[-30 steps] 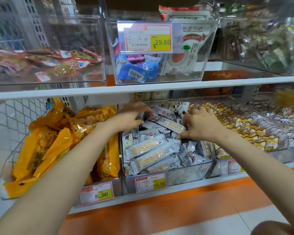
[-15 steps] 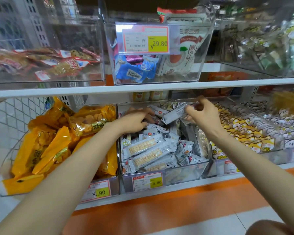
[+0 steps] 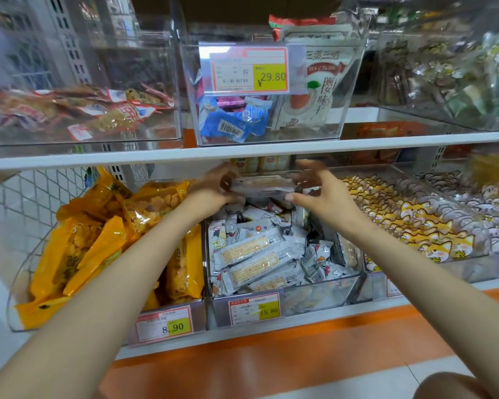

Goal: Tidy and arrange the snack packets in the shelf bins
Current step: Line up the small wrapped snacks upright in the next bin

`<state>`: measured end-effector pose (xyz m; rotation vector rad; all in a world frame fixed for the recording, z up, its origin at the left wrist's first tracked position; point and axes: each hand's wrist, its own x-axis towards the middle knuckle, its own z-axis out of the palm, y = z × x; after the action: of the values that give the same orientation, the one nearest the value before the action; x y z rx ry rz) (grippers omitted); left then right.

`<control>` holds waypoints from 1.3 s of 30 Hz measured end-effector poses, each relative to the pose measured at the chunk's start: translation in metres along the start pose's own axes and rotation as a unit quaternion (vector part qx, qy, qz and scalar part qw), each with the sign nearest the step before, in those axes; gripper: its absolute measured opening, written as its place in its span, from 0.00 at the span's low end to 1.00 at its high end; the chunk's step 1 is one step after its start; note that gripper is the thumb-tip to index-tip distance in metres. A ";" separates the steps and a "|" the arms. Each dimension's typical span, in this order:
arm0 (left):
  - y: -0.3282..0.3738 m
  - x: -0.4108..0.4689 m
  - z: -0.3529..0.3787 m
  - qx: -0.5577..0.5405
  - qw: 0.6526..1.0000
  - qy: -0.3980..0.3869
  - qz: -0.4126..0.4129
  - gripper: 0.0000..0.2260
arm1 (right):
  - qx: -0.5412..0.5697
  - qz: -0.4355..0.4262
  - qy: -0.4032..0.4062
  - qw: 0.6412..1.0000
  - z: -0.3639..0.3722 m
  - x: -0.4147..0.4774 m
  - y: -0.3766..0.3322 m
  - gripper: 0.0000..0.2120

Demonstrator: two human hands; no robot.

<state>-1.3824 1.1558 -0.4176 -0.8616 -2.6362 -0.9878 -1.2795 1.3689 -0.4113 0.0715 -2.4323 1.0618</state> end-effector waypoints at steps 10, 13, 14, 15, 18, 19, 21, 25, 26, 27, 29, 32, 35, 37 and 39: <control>-0.009 -0.006 -0.007 0.206 0.968 0.069 -0.123 0.24 | -0.170 -0.026 -0.046 0.984 -0.004 0.008 0.012 0.15; -0.008 -0.006 -0.010 0.275 0.958 -0.015 -0.085 0.25 | -0.201 0.022 -0.088 0.975 -0.022 0.009 0.008 0.15; -0.007 -0.006 -0.011 0.280 0.956 -0.036 -0.075 0.26 | -0.202 0.044 -0.112 0.972 -0.030 0.010 0.007 0.15; -0.006 -0.006 -0.012 0.276 0.957 -0.050 -0.071 0.27 | -0.195 0.064 -0.142 0.968 -0.039 0.010 0.008 0.16; -0.003 -0.007 -0.010 0.296 0.952 -0.035 -0.074 0.24 | -0.164 0.107 -0.240 0.951 -0.056 0.007 0.013 0.22; -0.003 -0.008 -0.008 0.308 0.948 -0.021 -0.077 0.23 | -0.162 0.112 -0.264 0.944 -0.058 0.005 0.015 0.21; -0.003 -0.011 -0.004 0.323 0.944 0.000 -0.074 0.22 | -0.164 0.104 -0.296 0.935 -0.058 0.003 0.017 0.20; 0.003 -0.012 -0.006 0.316 0.948 0.028 -0.034 0.24 | -0.166 0.087 -0.303 0.934 -0.060 0.002 0.016 0.20; 0.006 -0.012 -0.007 0.289 0.957 0.034 -0.019 0.24 | -0.171 0.088 -0.307 0.932 -0.060 0.002 0.016 0.20; 0.010 -0.012 -0.007 0.255 0.966 0.033 -0.003 0.24 | -0.174 0.089 -0.313 0.929 -0.061 0.002 0.015 0.20; 0.017 -0.012 -0.005 0.197 0.980 0.003 0.026 0.21 | -0.148 0.095 -0.312 0.934 -0.061 0.001 0.013 0.20; 0.025 -0.014 -0.003 0.143 0.988 -0.044 0.048 0.18 | -0.061 0.110 -0.214 0.969 -0.063 0.000 0.005 0.20; 0.028 -0.016 -0.001 0.098 0.993 -0.054 0.047 0.17 | 0.042 0.112 -0.076 0.990 -0.064 0.002 -0.001 0.21; 0.028 -0.017 0.000 0.059 0.996 -0.060 0.039 0.17 | 0.107 0.112 -0.023 0.988 -0.059 0.002 -0.005 0.19; 0.032 -0.019 0.003 -0.020 0.997 -0.075 0.026 0.20 | 0.171 0.130 -0.011 0.977 -0.048 0.000 -0.011 0.17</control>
<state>-1.3488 1.1685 -0.4098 -1.0470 -2.7085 -1.0020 -1.2579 1.3949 -0.3759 -0.1274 -2.2945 1.5970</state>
